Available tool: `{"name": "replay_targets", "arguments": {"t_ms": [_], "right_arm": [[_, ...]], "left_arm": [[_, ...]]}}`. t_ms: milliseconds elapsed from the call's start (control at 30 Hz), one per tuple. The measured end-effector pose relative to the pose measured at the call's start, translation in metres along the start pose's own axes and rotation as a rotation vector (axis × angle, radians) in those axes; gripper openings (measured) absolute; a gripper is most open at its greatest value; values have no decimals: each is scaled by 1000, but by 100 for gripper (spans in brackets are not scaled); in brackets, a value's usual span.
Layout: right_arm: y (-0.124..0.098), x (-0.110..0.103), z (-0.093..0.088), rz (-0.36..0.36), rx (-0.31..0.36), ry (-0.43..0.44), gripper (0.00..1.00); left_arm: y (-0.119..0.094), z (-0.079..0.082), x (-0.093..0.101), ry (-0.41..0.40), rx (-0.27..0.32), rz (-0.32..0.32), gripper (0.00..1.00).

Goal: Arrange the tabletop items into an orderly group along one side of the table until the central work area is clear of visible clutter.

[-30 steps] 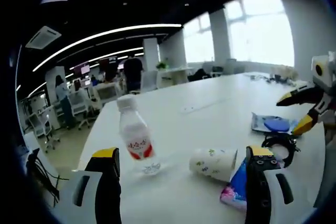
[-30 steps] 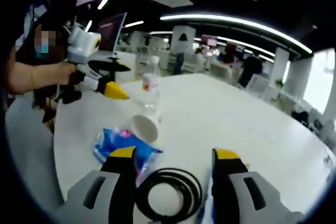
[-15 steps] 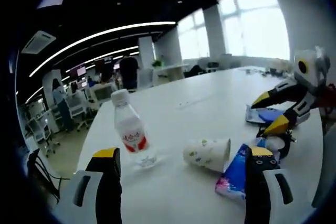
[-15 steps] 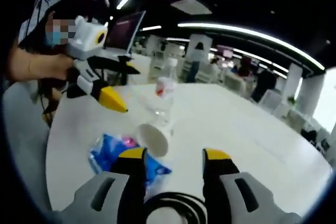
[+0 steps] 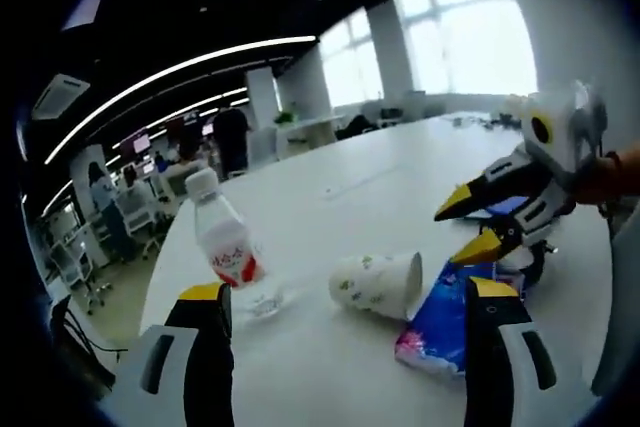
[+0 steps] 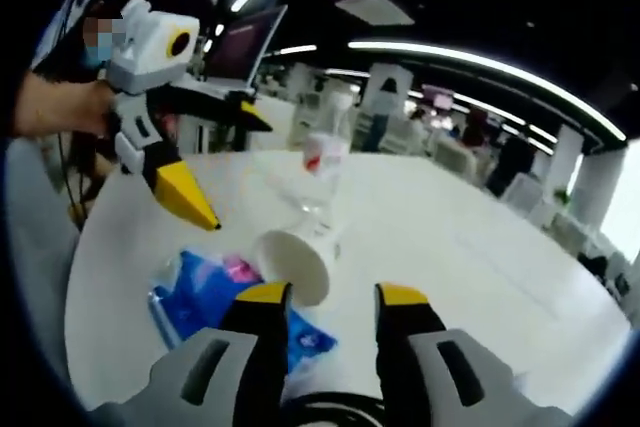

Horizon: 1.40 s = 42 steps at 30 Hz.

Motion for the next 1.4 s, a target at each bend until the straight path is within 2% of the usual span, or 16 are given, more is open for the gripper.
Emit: {"name": "replay_targets", "arguments": {"t_ms": [333,433,667,867,1167,1400], "right_arm": [[19,-7,-11,25,-16,69,26],[24,-8,-11,23,-5,134,23],[31,-4,-10,7,13,207,16],[32,-5,-11,7,14,240,13],[32,-6,-12,-2,9,265,0],[24,-2,-7,-9,19,296,0]], "left_arm": [[6,-5,8,-12,-21,-37,92],[8,-5,11,-22,-20,-49,92],[9,-8,13,-43,-30,-64,91],[9,-8,14,-68,-22,-77,90],[9,-11,14,-65,-33,-77,89],[9,-10,16,-64,-29,-84,88]]}}
Point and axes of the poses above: the point that each gripper's makers call its tool centre point, and the gripper's own axes: y roughly forward along the fingers, x roughly to its right, z roughly out of its top, the point moved 5 cm from there along -y, roughly backward along the fingers, and after that the axes turned 7 degrees about -y, right-handed, at the moved point
